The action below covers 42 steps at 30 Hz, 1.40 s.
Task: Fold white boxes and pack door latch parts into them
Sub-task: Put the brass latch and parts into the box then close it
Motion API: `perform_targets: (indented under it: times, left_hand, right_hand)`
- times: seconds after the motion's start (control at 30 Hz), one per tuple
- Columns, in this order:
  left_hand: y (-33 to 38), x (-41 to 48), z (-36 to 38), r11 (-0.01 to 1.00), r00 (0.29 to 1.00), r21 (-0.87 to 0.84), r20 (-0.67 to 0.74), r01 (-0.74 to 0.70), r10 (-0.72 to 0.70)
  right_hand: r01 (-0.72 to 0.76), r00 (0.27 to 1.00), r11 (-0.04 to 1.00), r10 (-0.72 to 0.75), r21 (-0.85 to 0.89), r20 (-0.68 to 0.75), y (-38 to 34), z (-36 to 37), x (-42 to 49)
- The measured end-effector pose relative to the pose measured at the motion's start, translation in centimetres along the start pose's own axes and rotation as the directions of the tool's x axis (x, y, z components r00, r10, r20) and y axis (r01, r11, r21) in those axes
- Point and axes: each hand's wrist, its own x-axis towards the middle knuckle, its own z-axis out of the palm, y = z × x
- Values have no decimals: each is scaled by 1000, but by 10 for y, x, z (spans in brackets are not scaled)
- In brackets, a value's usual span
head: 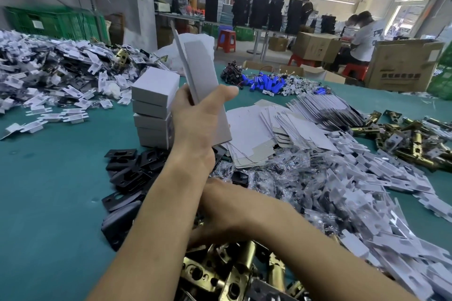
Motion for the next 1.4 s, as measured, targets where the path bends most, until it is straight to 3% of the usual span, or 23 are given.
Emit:
perform_targets:
  times: [0.17,0.33,0.43,0.53,0.6,0.63,0.77,0.87,0.97,1.07,1.2,1.3,1.4]
  left_hand:
    - [0,-5,2,1000,1000,-22,26,-4,4]
    - [3,-9,4,995,990,-40,108,-87,91]
    - [3,-14,8,980,954,-81,228,-182,196]
    - [3,-16,10,964,916,-170,314,-205,250]
    - [1,-15,10,966,908,-169,339,-197,245]
    - [-1,-14,9,972,907,-146,358,-182,224]
    - [-12,-9,7,991,882,73,466,-112,66]
    - [-27,-7,5,947,854,307,513,-89,-86]
    - [-37,-4,1,897,836,438,511,-51,-202]
    - [-41,-4,-3,848,758,530,558,-13,-337]
    - [-44,-10,-6,809,586,587,642,39,-494]
    - [-44,-11,-8,813,493,577,687,77,-534]
    - [-46,-11,-8,823,441,550,710,141,-549]
  right_hand:
    - [13,999,997,-11,73,-30,11,3,10]
    - [-32,976,939,104,342,-192,31,-5,0]
    - [-17,967,819,160,573,-200,41,-8,-8]
    - [-31,941,589,289,808,-174,44,-15,-13]
    - [-26,882,436,433,900,-185,47,-24,-18]
    - [-17,830,418,512,909,-220,50,-29,-23]
    - [39,528,545,700,837,-481,66,-46,-60]
    - [32,272,735,646,678,-713,77,-56,-92]
    - [125,144,816,548,564,-824,78,-61,-116]
    - [284,103,816,497,504,-862,70,-60,-125]
    - [460,146,722,513,517,-846,60,-64,-123]
    - [451,183,714,513,535,-839,54,-68,-121]
    - [427,175,710,542,559,-822,56,-69,-120]
